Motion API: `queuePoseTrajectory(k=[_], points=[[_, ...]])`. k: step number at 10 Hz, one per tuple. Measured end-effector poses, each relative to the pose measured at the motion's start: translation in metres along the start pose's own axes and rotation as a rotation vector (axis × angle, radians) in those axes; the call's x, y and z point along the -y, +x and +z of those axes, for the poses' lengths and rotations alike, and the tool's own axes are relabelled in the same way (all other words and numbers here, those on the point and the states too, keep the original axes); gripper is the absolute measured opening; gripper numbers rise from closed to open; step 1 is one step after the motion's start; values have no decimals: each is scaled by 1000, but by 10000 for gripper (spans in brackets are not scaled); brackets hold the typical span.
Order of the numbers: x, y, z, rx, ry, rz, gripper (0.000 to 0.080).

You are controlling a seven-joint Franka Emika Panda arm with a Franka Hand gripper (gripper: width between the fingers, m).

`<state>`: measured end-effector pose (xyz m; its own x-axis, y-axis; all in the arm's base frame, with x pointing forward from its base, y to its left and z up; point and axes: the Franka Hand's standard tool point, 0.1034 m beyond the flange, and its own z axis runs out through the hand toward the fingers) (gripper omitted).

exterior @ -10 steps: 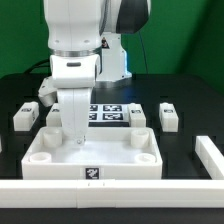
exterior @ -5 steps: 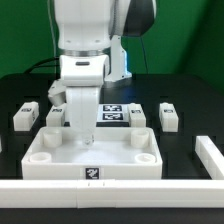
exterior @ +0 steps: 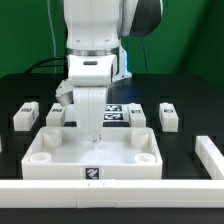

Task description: Assemble desk

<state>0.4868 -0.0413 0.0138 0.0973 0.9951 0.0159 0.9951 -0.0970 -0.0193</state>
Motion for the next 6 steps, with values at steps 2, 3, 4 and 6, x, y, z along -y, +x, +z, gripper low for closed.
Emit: queuePoseTrajectory(k=[2, 3, 4, 6], points=[[0, 0, 0, 0, 0, 0, 192], [0, 0, 0, 0, 0, 0, 69], [0, 0, 0, 0, -1, 0, 69], [0, 0, 0, 0, -1, 0, 55]])
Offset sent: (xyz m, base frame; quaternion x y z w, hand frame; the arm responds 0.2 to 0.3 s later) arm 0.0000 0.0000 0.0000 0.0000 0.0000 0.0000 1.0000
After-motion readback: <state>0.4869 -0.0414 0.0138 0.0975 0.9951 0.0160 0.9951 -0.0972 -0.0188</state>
